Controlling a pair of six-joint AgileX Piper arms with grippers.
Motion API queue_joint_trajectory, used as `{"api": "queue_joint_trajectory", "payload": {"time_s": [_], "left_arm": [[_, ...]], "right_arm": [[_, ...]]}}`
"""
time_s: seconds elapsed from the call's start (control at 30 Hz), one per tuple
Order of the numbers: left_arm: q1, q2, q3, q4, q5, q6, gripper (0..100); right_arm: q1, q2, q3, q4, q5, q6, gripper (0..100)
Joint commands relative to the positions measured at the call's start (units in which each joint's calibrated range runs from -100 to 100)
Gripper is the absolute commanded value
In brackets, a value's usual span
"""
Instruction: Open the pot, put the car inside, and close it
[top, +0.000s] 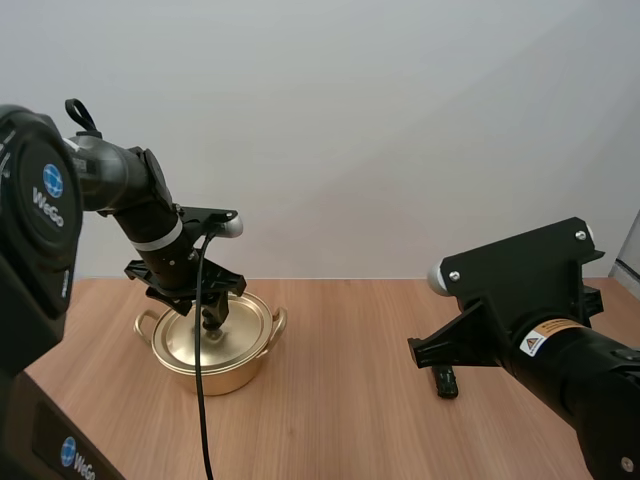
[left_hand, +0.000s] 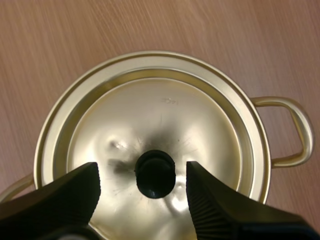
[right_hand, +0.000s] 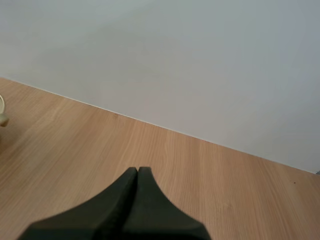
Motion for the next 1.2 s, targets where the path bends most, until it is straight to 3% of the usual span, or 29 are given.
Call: {"api": "queue_joint_trajectory", "payload": {"time_s": [0.0,0.33,0.67,1.17], "left_arm": [[-0.01,-0.02,0.04,0.06,-1.21,0.00,84],[-0.01,-0.02,0.04,-1.11,-2.66,0.19,84],[-0.01,-0.02,0.04,-1.68,0.16,0.39,74],[-0.01,3.39,0.17,-3.87,1.55,0.39,74]], "right_arm": [[-0.28,0.05,-0.06,0.16,0.03,-0.05,0],[-0.63,0.05,-0.06,0.16,0.03,-0.05,0],[-0.63,0.05,-0.06,0.16,0.03,-0.05,0],[-0.63,0.05,-0.06,0.16,0.03,-0.05,0]]}}
